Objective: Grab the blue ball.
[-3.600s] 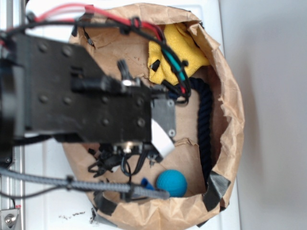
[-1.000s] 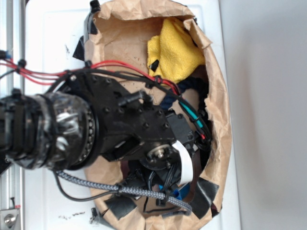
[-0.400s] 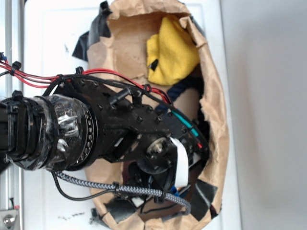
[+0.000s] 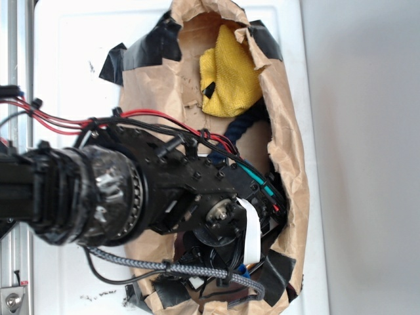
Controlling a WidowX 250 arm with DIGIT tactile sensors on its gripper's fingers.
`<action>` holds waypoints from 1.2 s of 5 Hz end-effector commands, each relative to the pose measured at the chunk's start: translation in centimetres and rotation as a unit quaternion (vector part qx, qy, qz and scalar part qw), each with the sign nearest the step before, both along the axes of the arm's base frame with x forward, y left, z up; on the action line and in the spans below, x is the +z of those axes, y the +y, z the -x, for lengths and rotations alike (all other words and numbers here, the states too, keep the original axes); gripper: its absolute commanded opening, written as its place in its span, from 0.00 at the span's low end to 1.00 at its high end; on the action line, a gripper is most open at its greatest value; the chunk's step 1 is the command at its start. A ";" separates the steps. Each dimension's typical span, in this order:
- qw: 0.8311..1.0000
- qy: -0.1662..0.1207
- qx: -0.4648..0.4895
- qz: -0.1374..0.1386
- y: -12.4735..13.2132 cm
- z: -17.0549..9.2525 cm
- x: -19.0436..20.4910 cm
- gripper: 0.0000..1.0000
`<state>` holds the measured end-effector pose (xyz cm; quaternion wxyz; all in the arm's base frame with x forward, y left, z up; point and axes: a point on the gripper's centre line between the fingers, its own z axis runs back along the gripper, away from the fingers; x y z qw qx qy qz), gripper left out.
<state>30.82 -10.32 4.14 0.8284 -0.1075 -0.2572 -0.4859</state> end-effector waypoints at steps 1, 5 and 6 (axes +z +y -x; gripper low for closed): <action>1.000 -0.015 -0.015 -0.006 -2.1 0.5 0.7 0.00; 0.990 0.037 0.128 -0.053 4.6 1.6 5.3 0.00; 0.986 0.033 0.153 -0.065 6.0 2.6 7.3 0.00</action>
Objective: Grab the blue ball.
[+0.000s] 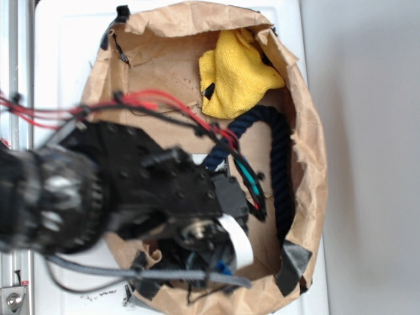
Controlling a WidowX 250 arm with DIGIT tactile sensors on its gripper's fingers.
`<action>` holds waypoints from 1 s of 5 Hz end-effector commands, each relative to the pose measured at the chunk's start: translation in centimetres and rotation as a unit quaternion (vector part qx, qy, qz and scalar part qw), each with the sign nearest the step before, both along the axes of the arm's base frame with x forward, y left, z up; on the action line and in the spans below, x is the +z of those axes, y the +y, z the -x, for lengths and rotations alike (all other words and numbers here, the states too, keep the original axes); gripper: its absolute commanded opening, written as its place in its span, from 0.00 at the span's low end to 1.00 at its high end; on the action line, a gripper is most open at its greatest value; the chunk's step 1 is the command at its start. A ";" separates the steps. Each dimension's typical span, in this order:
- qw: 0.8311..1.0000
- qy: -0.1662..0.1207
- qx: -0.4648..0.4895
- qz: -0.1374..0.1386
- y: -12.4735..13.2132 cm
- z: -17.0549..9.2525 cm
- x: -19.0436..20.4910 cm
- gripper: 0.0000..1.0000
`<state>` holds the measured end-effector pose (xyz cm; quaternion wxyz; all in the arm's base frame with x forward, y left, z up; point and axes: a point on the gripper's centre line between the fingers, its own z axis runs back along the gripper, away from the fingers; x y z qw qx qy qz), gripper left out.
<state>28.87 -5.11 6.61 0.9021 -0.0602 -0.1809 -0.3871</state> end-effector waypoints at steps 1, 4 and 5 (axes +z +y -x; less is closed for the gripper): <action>0.996 -0.016 0.079 -0.045 1.6 0.8 6.9 0.00; 0.942 0.048 0.274 -0.186 3.2 0.7 11.4 0.00; 0.949 0.045 0.259 -0.173 3.2 1.8 11.6 0.00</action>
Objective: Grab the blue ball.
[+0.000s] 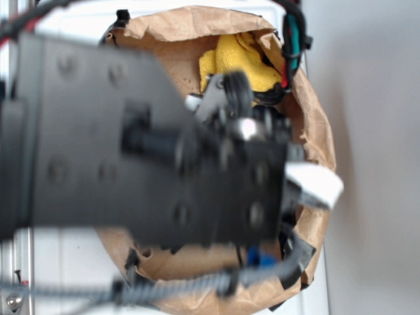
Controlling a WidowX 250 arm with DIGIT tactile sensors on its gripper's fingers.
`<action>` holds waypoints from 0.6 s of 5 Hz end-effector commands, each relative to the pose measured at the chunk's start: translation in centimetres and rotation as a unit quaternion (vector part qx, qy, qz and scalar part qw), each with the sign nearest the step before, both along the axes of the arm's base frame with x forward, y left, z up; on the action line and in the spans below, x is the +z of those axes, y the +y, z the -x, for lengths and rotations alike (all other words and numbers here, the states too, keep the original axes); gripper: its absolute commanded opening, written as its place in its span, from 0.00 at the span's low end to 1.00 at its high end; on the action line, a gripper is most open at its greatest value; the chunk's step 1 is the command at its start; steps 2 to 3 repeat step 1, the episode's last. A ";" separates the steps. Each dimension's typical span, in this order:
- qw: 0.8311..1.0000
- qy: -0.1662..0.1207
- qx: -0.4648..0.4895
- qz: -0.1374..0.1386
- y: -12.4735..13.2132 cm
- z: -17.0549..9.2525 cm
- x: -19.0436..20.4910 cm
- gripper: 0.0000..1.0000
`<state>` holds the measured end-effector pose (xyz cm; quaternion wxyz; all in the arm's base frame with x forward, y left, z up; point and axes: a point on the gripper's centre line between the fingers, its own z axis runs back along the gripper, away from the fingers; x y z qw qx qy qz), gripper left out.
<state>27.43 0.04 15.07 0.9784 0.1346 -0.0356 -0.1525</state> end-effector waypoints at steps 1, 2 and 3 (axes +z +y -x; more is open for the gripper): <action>0.998 -0.043 -0.035 0.037 -1.4 1.2 3.2 0.00; 0.998 -0.043 -0.035 0.037 -1.4 1.2 3.2 0.00; 0.998 -0.043 -0.035 0.037 -1.4 1.2 3.2 0.00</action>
